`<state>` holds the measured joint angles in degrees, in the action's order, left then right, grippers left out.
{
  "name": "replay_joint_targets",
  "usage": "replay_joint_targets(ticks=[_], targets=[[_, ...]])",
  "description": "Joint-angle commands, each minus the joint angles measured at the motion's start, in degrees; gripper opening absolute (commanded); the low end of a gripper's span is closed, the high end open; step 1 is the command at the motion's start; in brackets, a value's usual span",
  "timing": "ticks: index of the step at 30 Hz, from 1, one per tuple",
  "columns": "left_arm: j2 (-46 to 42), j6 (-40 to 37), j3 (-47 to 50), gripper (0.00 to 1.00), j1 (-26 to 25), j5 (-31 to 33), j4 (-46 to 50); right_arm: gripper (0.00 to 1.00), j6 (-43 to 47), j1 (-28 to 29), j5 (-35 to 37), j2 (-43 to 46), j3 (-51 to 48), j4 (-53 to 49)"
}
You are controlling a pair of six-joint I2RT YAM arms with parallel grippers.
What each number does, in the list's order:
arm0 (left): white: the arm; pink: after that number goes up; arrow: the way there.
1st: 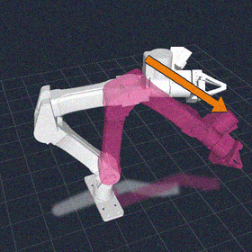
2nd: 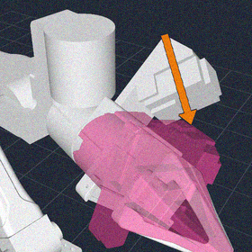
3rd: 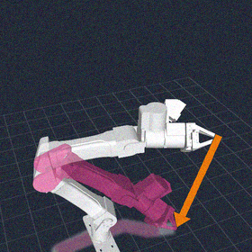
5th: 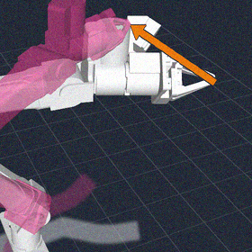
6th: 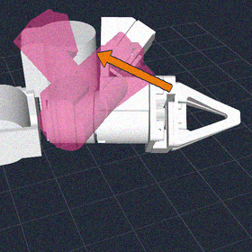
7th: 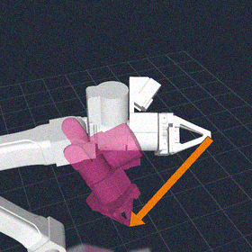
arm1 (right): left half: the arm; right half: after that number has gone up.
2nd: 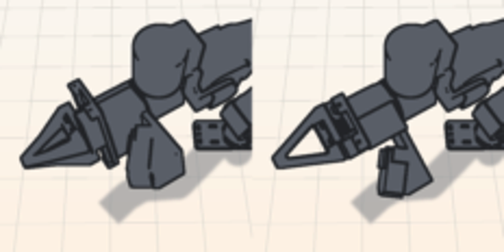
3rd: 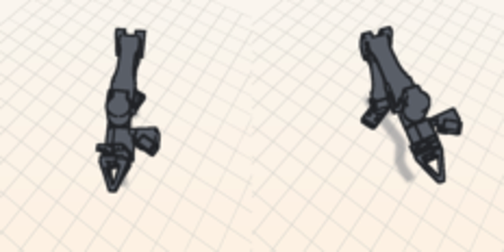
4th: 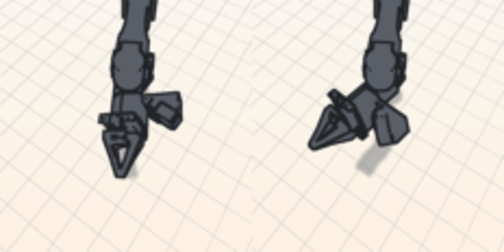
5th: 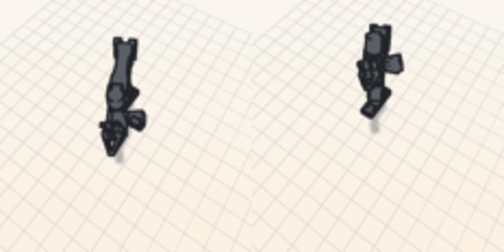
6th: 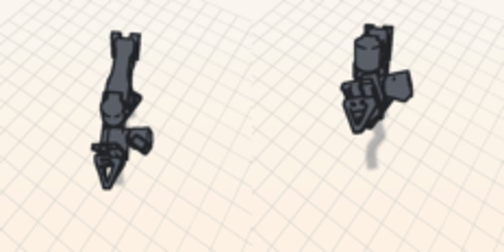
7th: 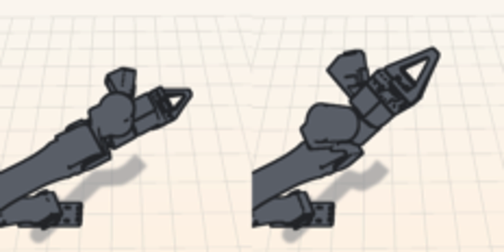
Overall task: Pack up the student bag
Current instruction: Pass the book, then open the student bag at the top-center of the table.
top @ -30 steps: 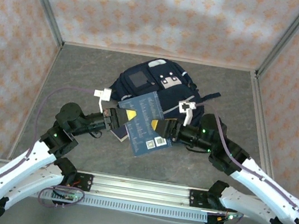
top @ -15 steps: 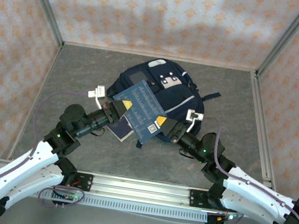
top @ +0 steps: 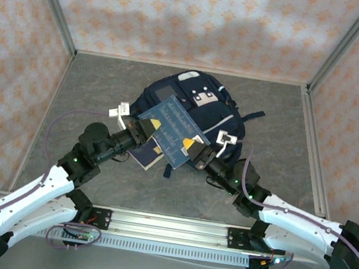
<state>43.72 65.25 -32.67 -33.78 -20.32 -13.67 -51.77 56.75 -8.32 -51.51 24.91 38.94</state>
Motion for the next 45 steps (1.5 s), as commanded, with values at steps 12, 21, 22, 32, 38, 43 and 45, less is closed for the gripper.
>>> replay_joint_targets(ticks=[12, 21, 22, 32, 38, 43, 45], targets=[[28.9, -38.7, -34.4, 0.92, -7.4, 6.0, 39.6, 0.0, 11.1, -2.3, 43.2, 17.7, 19.3, -69.5], [61.3, -58.3, -69.2, 0.9, -12.0, 16.4, 58.6, 0.0, 19.0, -9.7, 50.4, 19.3, 26.1, -81.6], [64.8, -60.1, -72.8, 0.92, -12.1, 17.1, 60.2, 0.0, 19.4, -10.3, 50.1, 19.6, 26.6, -81.8], [88.7, -67.8, -95.8, 1.0, -12.4, 17.1, 70.3, 0.0, 22.6, -11.5, 47.9, 22.1, 27.2, -81.3], [93.4, -66.8, -98.9, 0.99, -12.4, 17.7, 70.1, 0.0, 22.4, -11.5, 45.5, 22.7, 25.5, -80.7], [95.6, -66.6, -100.3, 0.68, -12.2, 18.4, 70.3, 0.0, 22.0, -11.5, 43.8, 22.9, 23.3, -79.7], [95.8, -66.3, -100.3, 0.43, -11.9, 17.7, 70.2, 0.0, 21.8, -11.5, 43.5, 23.0, 22.8, -79.6]])
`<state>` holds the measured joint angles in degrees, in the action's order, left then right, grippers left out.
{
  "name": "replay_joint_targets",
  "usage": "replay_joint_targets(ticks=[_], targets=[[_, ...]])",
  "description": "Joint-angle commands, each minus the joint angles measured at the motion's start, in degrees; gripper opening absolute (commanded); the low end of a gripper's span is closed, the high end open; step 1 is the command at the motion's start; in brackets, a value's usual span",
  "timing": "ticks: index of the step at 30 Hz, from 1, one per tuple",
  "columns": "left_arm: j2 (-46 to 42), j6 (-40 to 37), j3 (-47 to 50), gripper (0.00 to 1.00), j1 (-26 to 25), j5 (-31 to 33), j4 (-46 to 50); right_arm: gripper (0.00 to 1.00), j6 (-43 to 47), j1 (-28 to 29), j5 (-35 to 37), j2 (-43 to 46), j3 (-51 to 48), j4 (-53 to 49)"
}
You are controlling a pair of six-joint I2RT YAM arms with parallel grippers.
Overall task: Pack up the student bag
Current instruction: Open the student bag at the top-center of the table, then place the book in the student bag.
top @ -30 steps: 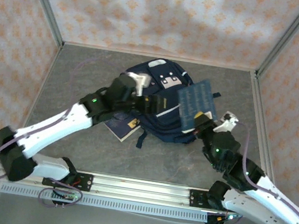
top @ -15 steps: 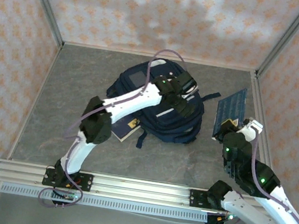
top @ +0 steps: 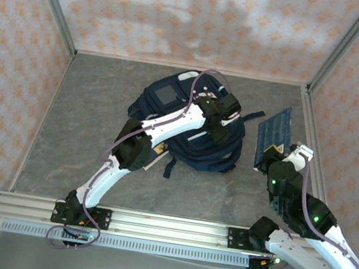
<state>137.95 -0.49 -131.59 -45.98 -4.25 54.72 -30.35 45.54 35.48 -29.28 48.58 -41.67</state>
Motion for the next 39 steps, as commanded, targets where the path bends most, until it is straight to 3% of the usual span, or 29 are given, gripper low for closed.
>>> replay_joint_targets(ticks=[1, 10, 18, 26, 35, 39], targets=[[1.6, -0.5, -1.5, 0.34, 0.4, 1.0, 1.8, 0.0, 0.4, -0.3, -0.4, 0.9, -1.0, 1.0], [1.6, -1.1, -8.9, 0.0, 2.2, -4.2, 7.2, 0.0, 0.8, -0.3, -0.9, 1.4, -1.0, 1.6], [-5.6, 0.5, -13.4, 0.0, 7.8, -15.1, 8.3, 0.0, -0.1, -0.3, -2.7, 0.4, -1.1, 1.2], [-10.7, 1.1, -14.2, 0.0, 12.5, -20.3, 7.7, 0.0, -5.1, -0.3, -3.7, 0.2, -5.1, 1.4], [-11.1, 2.9, -18.1, 0.0, 15.2, -24.9, 7.3, 0.0, -6.9, -1.0, -21.3, -7.2, -7.7, 14.4], [-11.0, 4.5, -18.1, 0.0, 16.5, -27.7, 6.5, 0.0, -14.9, -6.3, -34.3, -8.1, -11.0, 26.2]])
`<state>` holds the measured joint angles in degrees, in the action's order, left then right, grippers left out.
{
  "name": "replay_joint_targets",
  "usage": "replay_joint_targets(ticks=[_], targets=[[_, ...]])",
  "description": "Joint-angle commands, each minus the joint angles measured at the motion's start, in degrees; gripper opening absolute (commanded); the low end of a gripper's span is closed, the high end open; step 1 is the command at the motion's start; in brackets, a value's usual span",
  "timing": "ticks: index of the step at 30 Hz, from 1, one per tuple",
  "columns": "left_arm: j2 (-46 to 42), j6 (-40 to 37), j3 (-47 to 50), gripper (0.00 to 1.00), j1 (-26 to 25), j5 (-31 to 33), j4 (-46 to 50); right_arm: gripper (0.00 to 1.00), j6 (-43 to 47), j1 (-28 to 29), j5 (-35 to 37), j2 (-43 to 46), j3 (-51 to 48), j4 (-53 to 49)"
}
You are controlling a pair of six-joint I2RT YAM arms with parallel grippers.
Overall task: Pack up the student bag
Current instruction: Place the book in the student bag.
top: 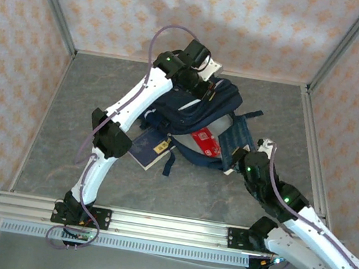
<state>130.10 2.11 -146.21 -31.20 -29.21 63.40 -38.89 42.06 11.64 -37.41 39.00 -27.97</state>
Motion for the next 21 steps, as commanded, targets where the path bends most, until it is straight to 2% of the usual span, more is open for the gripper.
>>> replay_joint_targets(ticks=[1, 4, 7, 21], targets=[[-3.2, 2.2, -3.4, 0.0, 1.9, -3.2, -2.4, 0.0, -9.6, -4.5, -13.9, -0.5, -2.9, 16.2], [-3.3, 2.3, -3.3, 0.0, 2.2, -3.8, -2.5, 0.0, -18.3, -9.2, -21.9, -3.3, -7.4, 29.7], [-3.4, 3.0, -3.1, 0.0, 2.5, -4.7, -3.1, 0.0, -23.0, -11.7, -26.9, -8.5, -9.1, 39.7], [-4.3, 4.6, -1.8, 0.0, 3.3, -6.0, -4.5, 0.0, -22.9, -12.0, -28.7, -21.5, -2.1, 45.2]])
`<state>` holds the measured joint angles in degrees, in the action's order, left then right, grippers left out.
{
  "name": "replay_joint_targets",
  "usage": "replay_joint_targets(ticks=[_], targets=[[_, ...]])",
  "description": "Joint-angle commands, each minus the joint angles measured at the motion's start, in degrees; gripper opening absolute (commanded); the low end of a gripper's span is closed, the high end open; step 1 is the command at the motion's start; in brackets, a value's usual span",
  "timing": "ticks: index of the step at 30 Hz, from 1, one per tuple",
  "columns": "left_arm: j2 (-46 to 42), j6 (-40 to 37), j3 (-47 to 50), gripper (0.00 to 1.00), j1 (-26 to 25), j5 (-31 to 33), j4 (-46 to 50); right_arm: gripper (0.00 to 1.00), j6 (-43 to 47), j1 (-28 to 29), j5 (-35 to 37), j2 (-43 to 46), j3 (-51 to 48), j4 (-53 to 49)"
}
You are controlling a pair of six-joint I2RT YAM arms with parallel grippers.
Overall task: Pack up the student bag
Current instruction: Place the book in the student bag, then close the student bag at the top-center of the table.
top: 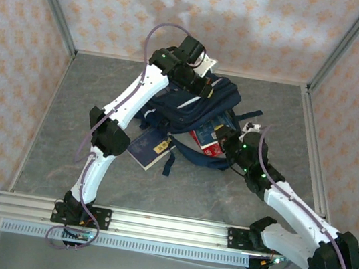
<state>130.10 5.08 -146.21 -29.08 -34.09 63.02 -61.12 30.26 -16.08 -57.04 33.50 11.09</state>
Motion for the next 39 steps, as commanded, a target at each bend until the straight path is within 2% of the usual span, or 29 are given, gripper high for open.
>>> replay_joint_targets(ticks=[1, 9, 13, 16, 19, 22, 26, 29, 32, 39], targets=[[-4.4, 1.8, -1.8, 0.0, 1.3, -1.4, -4.3, 0.0, -0.5, -0.2, -1.0, -3.3, 4.1, 6.3], [-4.9, 4.2, -1.5, 0.0, 1.4, -4.2, -6.4, 0.0, 0.3, -0.6, 3.4, -16.7, 8.0, 8.9], [-4.7, 4.4, -1.4, 0.0, 1.4, -5.1, -6.5, 0.0, 0.1, -0.6, 4.2, -24.2, 9.5, 13.4], [-4.6, 4.6, -1.3, 0.0, 1.4, -5.9, -6.8, 0.0, -2.0, -0.6, 1.8, -31.7, 11.9, 18.8], [-4.3, 5.1, -1.2, 0.0, 1.5, -7.1, -7.3, 0.01, -6.5, -0.4, -0.1, -40.6, 14.8, 28.5], [-4.1, 5.6, -0.8, 0.0, 1.3, -8.0, -8.0, 0.11, -9.8, -0.1, -3.9, -50.6, 22.2, 35.8], [-4.1, 5.6, -0.1, 0.0, 1.4, -7.5, -8.1, 0.4, -11.6, 0.5, -4.7, -59.6, 30.8, 36.9], [-3.6, 5.3, 0.2, 0.0, 1.4, -6.8, -7.7, 0.53, -10.1, 0.9, -4.4, -59.2, 31.3, 36.0], [-3.1, 5.4, 0.2, 0.0, 1.9, -6.1, -7.4, 0.61, -6.1, 0.9, -2.7, -54.6, 28.0, 32.4], [-2.3, 6.6, 0.1, 0.0, 3.8, -4.0, -7.6, 0.73, -0.3, 0.1, 0.4, -42.4, 18.2, 25.8]])
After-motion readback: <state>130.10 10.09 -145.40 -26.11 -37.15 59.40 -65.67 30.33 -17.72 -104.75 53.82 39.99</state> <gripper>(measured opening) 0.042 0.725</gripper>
